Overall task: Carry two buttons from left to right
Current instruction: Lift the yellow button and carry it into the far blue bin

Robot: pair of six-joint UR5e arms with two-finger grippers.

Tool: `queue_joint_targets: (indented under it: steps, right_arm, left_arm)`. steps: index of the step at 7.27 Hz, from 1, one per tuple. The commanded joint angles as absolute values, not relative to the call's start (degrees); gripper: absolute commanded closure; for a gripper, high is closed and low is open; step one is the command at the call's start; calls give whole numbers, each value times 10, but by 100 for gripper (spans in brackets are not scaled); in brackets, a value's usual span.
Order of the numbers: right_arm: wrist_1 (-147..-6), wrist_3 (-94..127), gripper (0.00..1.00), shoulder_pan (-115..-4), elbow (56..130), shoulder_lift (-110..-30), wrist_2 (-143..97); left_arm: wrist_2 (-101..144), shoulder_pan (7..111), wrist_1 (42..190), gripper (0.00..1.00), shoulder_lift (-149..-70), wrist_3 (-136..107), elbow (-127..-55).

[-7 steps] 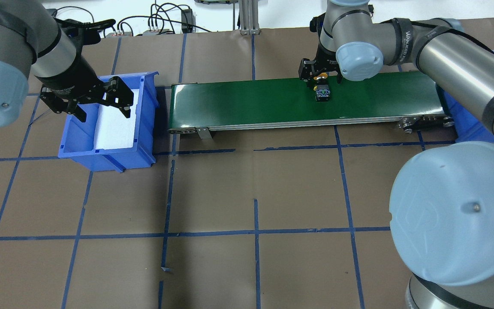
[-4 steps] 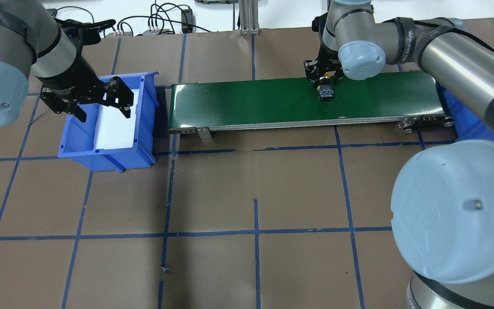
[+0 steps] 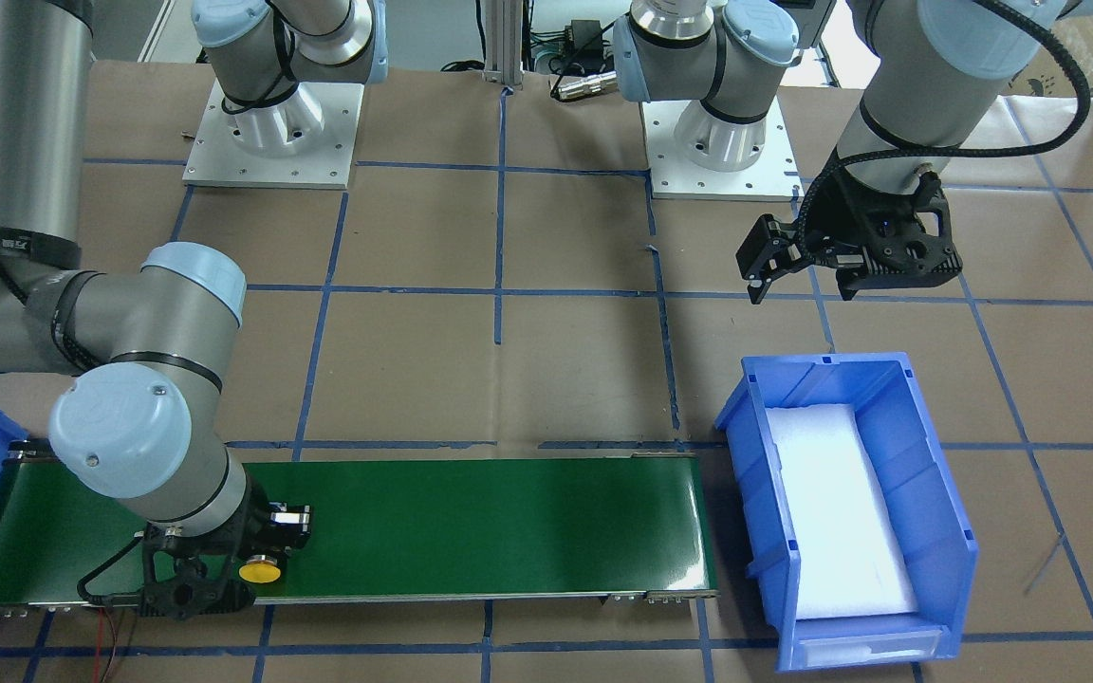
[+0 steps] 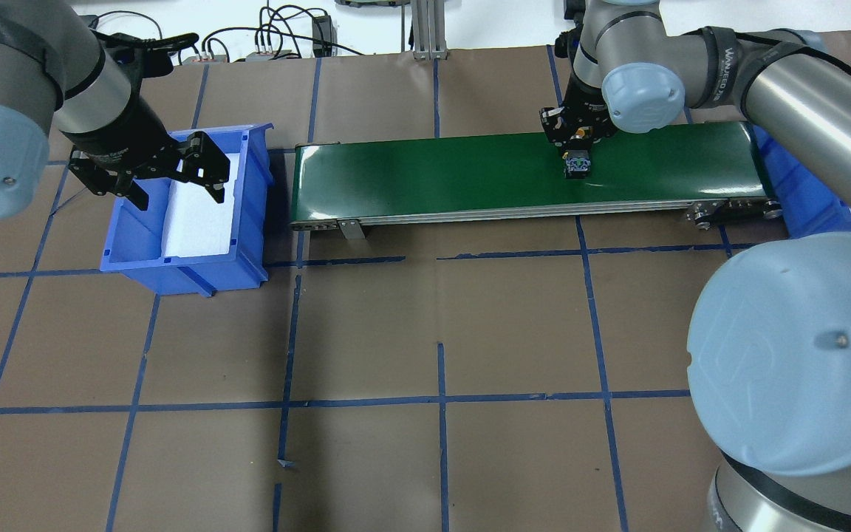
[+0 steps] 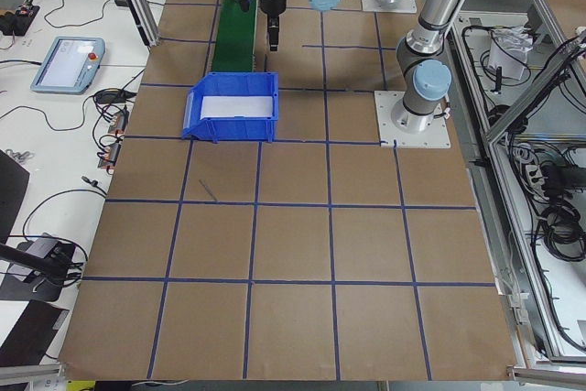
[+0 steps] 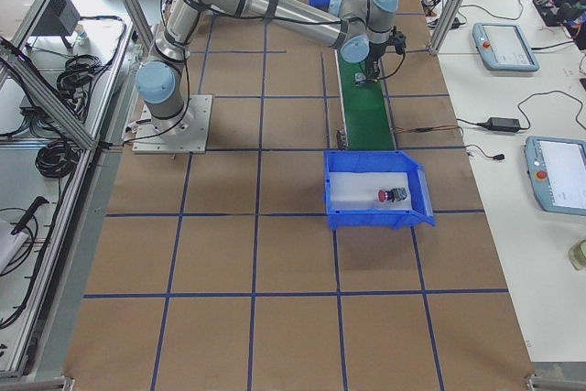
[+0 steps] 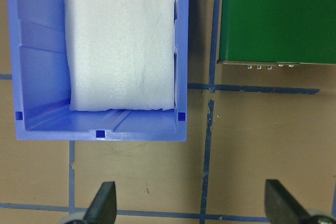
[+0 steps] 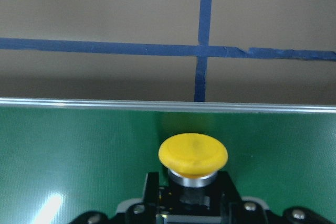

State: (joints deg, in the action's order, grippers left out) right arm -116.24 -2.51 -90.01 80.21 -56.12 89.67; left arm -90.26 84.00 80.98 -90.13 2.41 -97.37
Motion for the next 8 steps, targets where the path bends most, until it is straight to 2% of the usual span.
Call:
queue_joint_targets:
  steps: [1, 5, 8]
  right_arm:
    - [-1154, -40, 88, -878, 795, -572, 892]
    - [-1039, -132, 90, -774, 734, -602, 892]
    - [-996, -245, 92, -660, 721, -600, 900]
  left_arm:
    - [-903, 840, 809, 0, -901, 39, -973]
    - [-903, 841, 809, 0, -900, 43, -974]
    - [-903, 841, 810, 0, -900, 43, -974]
